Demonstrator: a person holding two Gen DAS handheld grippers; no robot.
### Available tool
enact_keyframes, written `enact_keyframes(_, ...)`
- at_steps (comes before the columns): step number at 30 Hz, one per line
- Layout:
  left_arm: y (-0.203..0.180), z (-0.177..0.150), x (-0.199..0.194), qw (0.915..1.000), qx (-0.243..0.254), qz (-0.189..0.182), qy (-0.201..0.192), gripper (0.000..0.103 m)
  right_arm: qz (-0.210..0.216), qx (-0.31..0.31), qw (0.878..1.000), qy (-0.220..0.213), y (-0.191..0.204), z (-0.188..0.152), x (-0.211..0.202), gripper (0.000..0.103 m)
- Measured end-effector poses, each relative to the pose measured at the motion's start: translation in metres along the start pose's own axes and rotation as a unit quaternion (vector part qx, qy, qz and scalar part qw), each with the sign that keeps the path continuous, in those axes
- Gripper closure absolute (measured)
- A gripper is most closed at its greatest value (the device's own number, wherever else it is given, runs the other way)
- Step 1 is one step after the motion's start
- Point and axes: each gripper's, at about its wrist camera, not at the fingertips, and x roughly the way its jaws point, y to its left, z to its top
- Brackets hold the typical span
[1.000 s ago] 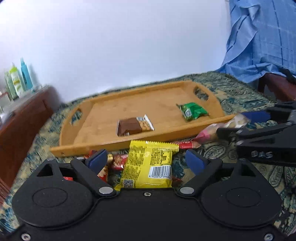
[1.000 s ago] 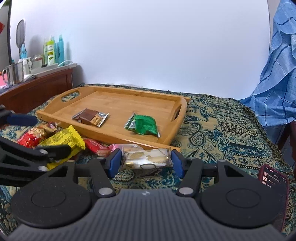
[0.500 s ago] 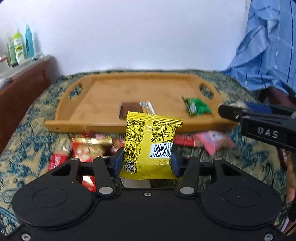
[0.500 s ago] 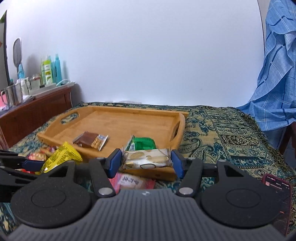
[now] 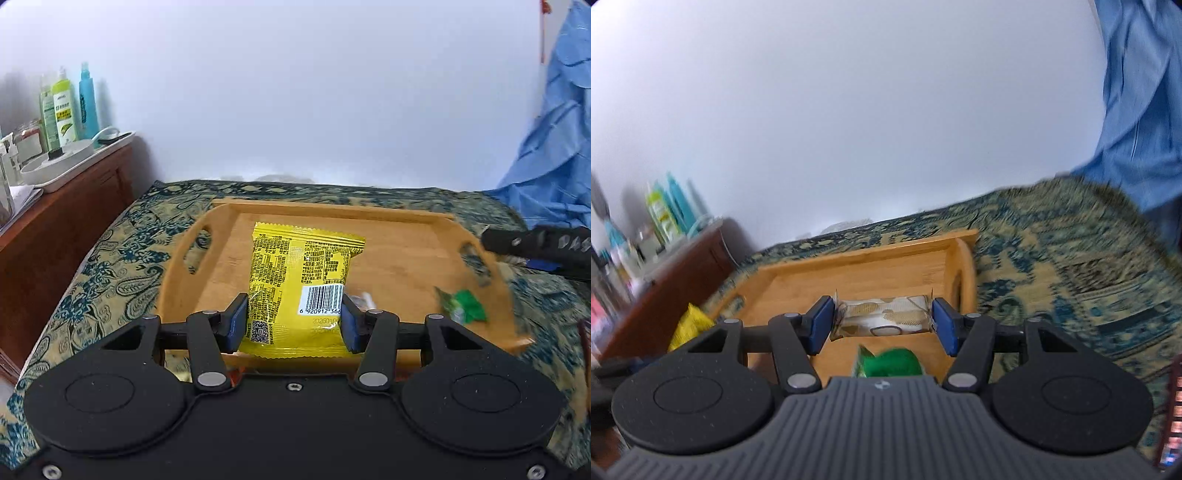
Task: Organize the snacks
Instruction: 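Lower both packets onto the tray and open both grippers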
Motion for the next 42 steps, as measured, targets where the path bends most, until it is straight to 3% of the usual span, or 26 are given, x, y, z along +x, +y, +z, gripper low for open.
enact_keyframes(5, 0.017, 0.010, 0.037, 0.9991, -0.019, 0.011, 0.036, 0.055, 0.005, 0.037, 0.999, 0.035, -0.008, 0.011, 0.034, 0.042)
enact_keyframes(11, 0.026, 0.008, 0.069, 0.9962, -0.032, 0.027, 0.076, 0.056, -0.013, 0.016, 0.997, 0.080, -0.002, 0.005, 0.068, 0.042)
enact_keyframes(27, 0.016, 0.000, 0.087, 0.9954, -0.005, 0.043, 0.085, 0.055, -0.028, -0.020, 0.994, 0.099, 0.008, -0.005, 0.085, 0.041)
enact_keyframes(42, -0.005, 0.000, 0.088, 0.9962, 0.018, 0.023, 0.082, 0.053, -0.029, -0.024, 0.995, 0.097, 0.008, -0.003, 0.084, 0.039)
